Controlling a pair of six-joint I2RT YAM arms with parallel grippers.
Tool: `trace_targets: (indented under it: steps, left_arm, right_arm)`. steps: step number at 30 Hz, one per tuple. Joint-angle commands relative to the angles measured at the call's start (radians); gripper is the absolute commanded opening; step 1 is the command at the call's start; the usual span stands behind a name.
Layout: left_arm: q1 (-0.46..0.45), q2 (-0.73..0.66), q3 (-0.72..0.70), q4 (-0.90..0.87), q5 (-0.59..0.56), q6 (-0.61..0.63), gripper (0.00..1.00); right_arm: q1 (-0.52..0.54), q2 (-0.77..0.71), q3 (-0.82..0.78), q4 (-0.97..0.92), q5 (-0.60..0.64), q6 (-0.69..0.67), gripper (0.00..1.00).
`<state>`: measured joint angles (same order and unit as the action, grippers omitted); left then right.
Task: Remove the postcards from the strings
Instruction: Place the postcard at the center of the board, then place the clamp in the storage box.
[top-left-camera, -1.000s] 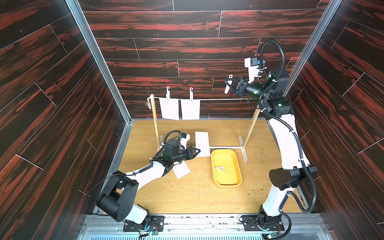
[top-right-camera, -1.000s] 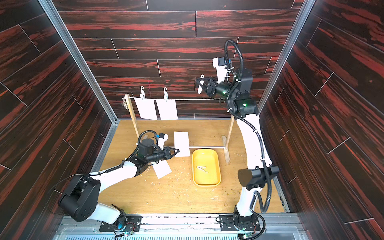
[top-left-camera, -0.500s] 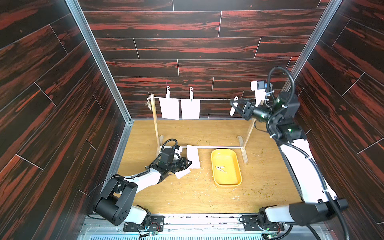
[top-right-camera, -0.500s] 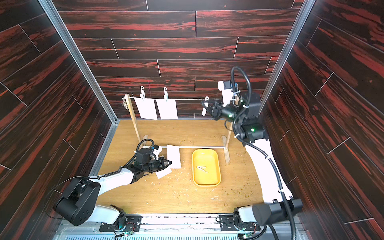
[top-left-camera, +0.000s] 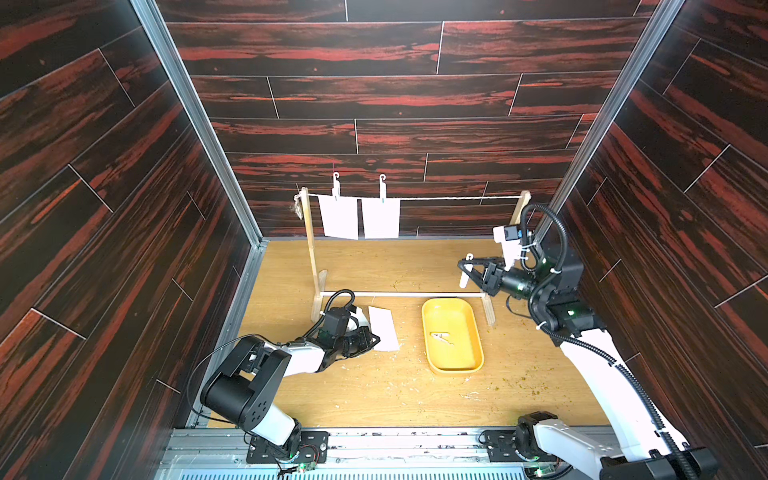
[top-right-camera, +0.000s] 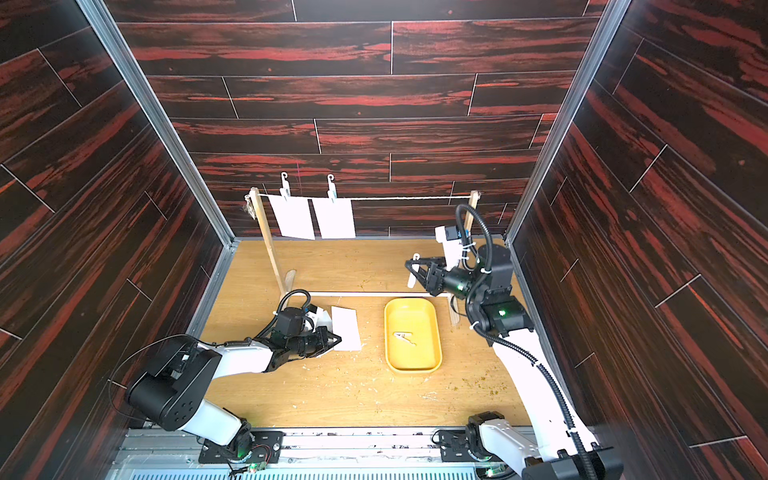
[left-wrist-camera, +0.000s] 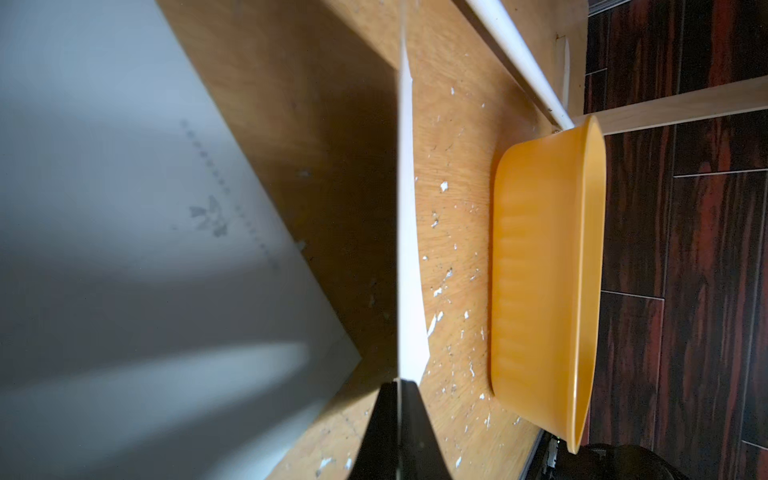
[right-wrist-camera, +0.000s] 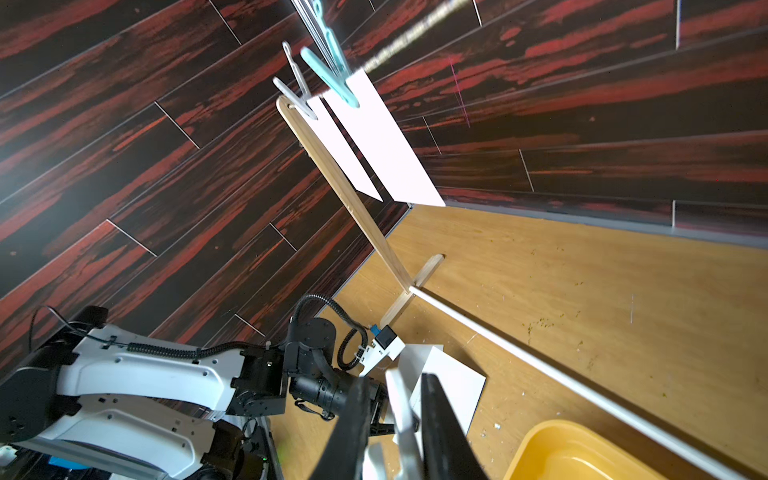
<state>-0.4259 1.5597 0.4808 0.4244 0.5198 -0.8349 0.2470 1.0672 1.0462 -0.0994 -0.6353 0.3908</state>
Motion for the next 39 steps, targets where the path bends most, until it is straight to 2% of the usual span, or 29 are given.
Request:
trace_targets:
  steps: [1, 5, 10, 15, 20, 21, 30, 34, 39]
  left_arm:
    - [0.007, -0.042, -0.017, -0.041, -0.038, 0.005, 0.21]
    - [0.007, -0.117, -0.021, -0.176, -0.083, 0.041, 0.37]
    - [0.013, -0.255, -0.036, -0.364, -0.169, 0.075, 0.49]
    - [0.019, -0.407, -0.046, -0.577, -0.297, 0.09, 0.5]
    - [0.018, -0.575, -0.046, -0.683, -0.36, 0.078, 0.51]
    - [0.018, -0.609, -0.041, -0.697, -0.372, 0.072, 0.54]
    - [0.018, -0.791, -0.039, -0.584, -0.397, 0.03, 0.59]
    - [0.018, -0.78, -0.023, -0.537, -0.381, 0.025, 0.59]
    - [0.017, -0.714, -0.002, -0.469, -0.326, 0.019, 0.59]
  right_arm:
    - [0.022, -0.025, -0.088, 0.038, 0.007, 0.029, 0.22]
    - [0.051, -0.035, -0.19, 0.056, 0.037, 0.034, 0.22]
    - [0.064, -0.023, -0.292, 0.111, 0.052, 0.061, 0.22]
    - [0.072, 0.026, -0.356, 0.159, 0.095, 0.056, 0.22]
    - [0.085, 0.12, -0.398, 0.21, 0.154, 0.044, 0.22]
    - [0.09, 0.14, -0.406, 0.226, 0.171, 0.042, 0.22]
    - [0.101, 0.369, -0.448, 0.392, 0.279, 0.065, 0.24]
    - [0.1, 0.431, -0.441, 0.422, 0.36, 0.073, 0.25]
    - [0.1, 0.469, -0.423, 0.439, 0.4, 0.076, 0.3]
